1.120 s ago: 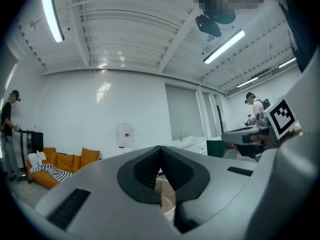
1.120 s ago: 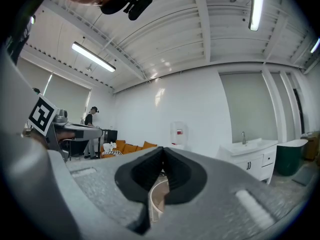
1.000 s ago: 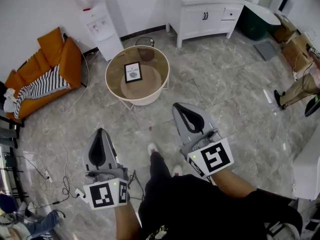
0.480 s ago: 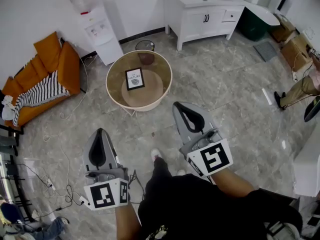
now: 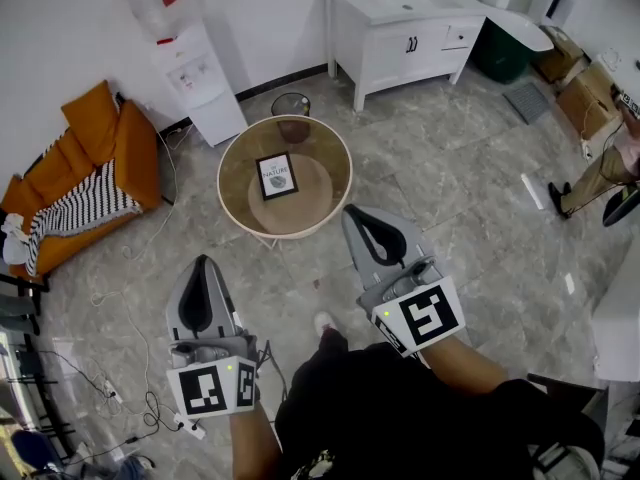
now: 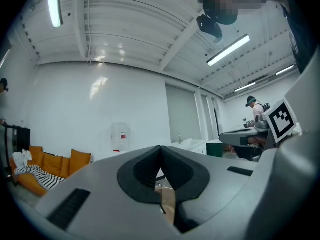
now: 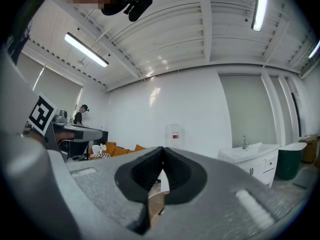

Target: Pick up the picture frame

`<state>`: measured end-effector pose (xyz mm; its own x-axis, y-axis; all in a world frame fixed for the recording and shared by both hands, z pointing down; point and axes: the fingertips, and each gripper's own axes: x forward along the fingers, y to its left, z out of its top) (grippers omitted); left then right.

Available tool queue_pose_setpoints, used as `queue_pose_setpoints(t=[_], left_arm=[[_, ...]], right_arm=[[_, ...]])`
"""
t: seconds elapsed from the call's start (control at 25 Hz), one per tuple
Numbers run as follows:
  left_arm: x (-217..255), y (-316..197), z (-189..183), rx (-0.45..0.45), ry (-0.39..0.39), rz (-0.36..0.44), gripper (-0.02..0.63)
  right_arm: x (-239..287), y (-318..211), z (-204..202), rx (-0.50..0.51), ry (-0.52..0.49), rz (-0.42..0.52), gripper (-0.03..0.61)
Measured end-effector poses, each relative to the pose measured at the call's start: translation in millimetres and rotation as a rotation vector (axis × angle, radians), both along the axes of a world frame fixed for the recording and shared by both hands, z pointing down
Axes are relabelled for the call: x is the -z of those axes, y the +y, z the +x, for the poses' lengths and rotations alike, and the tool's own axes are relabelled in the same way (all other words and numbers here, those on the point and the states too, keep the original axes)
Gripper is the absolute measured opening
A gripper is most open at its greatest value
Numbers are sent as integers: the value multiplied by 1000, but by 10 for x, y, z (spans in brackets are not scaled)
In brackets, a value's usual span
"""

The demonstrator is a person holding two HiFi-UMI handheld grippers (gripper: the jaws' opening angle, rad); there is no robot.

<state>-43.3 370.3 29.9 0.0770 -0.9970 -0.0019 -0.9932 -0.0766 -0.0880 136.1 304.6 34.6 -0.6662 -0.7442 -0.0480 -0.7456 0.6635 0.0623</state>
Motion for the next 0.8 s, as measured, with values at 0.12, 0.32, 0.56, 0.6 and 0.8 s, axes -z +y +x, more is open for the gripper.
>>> queue_pose_setpoints(t=[0.12,0.32,0.56,0.6,0.8], left_arm=[[-5,-149,-116,-22,-8,5,-3],[-42,-403,-229,-62,-23,9,-3],[-47,-555,-411,-95,16,17,-3],[-34,-575,-428,-101,10,21,-3],[-58,-648,-489,-119,36,16,-3]], right_arm=[[-20,-93,-111,-17,8,1,-3],[-80,-287,-169,-67,10,-4,-3],[-88,-354,-305,-96,16,4,-3],[-84,-365,-315,-102,18,8,-3],[-74,-364,-347,-117,46,14,-3]])
